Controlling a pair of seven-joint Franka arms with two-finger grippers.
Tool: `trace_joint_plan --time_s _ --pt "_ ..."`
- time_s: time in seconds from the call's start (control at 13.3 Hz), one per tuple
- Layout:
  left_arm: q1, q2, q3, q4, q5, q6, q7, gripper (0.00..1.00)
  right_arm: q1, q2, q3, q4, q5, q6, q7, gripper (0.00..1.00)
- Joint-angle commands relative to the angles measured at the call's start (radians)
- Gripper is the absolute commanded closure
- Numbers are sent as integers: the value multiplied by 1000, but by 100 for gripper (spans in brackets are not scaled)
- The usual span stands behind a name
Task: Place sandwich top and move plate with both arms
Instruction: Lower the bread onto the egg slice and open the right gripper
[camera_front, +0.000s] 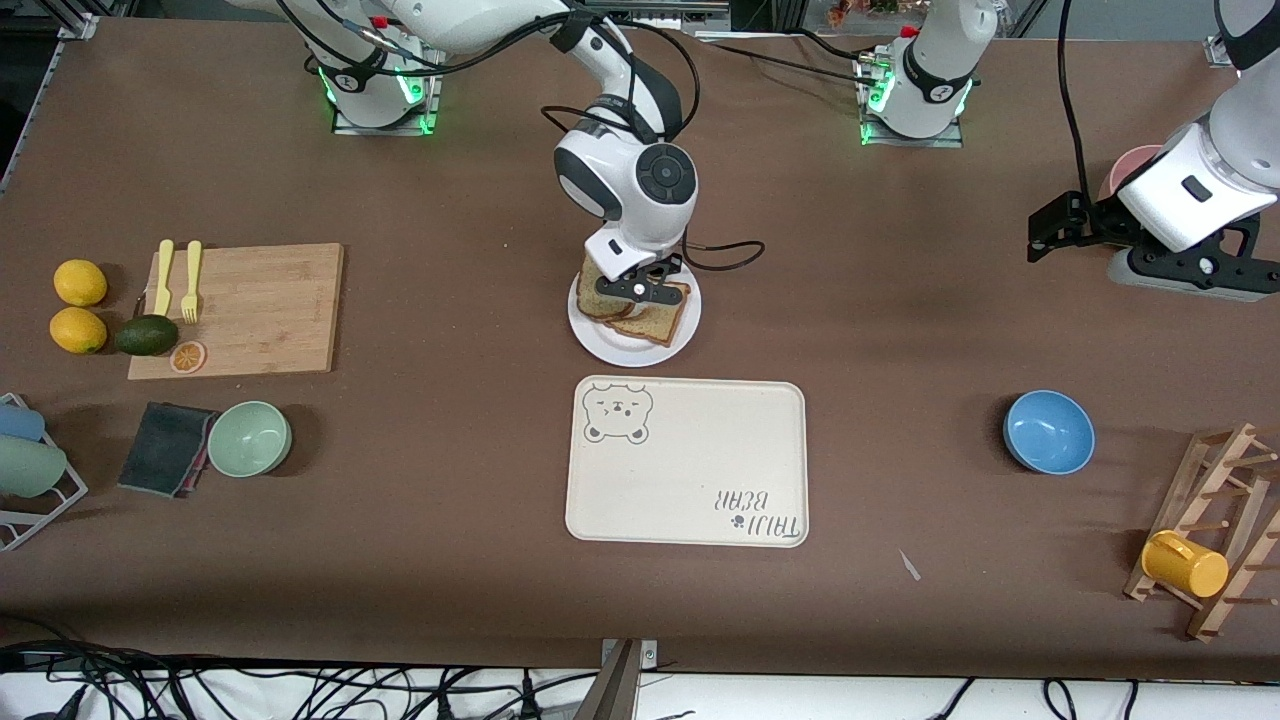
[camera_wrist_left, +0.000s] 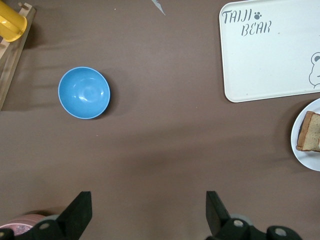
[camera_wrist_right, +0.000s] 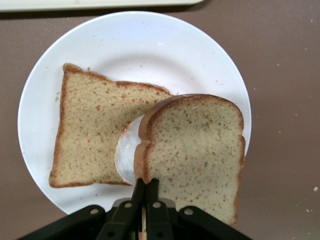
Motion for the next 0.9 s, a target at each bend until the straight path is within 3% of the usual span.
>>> trace_joint_plan --time_s 0.0,0.08,0.15,0.3,0.53,0.83 --pt "8 3 0 11 -27 0 18 0 14 20 -15 39 13 1 9 63" --pt "8 3 0 11 -27 0 16 0 12 19 -17 50 13 -1 3 46" --pt "8 3 0 11 -27 0 16 0 11 17 -17 73 17 -16 3 36" --pt "8 3 1 11 -27 0 18 0 5 2 -23 113 20 -65 2 0" --pt "5 8 1 15 -27 -1 8 0 -55 -64 -23 141 89 -119 -12 0" --pt "5 98 0 64 -27 -23 11 0 -205 -209 -23 130 123 -272 -211 0"
